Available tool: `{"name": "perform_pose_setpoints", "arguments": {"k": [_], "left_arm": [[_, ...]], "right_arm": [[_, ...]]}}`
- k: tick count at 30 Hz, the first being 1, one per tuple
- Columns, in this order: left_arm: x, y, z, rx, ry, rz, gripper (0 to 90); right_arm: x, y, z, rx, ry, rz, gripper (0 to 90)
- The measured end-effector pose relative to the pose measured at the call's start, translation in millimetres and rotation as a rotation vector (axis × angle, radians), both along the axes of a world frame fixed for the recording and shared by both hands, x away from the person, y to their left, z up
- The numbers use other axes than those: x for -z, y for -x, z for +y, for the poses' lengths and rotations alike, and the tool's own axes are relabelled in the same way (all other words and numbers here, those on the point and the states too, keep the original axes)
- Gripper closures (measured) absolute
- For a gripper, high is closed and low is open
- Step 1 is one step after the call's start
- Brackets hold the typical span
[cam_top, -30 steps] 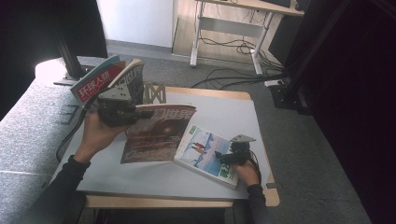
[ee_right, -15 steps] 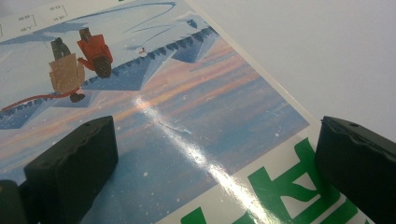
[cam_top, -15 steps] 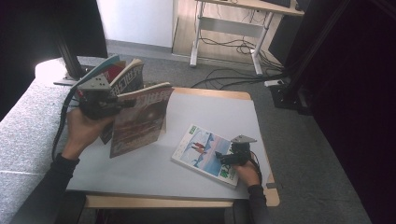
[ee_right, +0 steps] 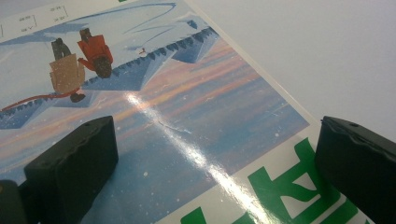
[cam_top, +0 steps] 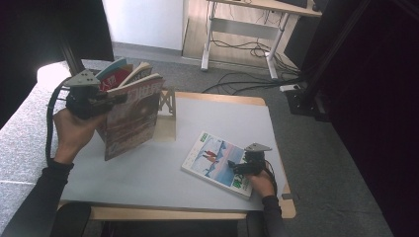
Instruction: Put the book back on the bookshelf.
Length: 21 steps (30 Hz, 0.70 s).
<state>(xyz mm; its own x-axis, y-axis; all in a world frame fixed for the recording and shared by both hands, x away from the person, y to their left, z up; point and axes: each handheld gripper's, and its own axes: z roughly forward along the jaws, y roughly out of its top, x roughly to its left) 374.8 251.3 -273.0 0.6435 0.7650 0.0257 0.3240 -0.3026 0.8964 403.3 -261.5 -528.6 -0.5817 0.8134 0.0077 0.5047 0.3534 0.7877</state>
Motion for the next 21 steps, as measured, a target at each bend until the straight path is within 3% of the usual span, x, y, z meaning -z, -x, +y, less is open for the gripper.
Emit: {"name": "perform_pose_setpoints", "arguments": {"k": [9, 21], "left_arm": [[-2.2, -8.0, 11.6, -0.091, 0.003, -0.006, 83.9], [4.7, -34.3, 5.4, -0.142, 0.016, 0.013, 83.8]], "right_arm": [[0.4, 0.4, -0.3, 0.000, -0.004, -0.003, 0.0], [1.0, 0.6, -0.7, -0.002, -0.009, -0.008, 0.0]]}}
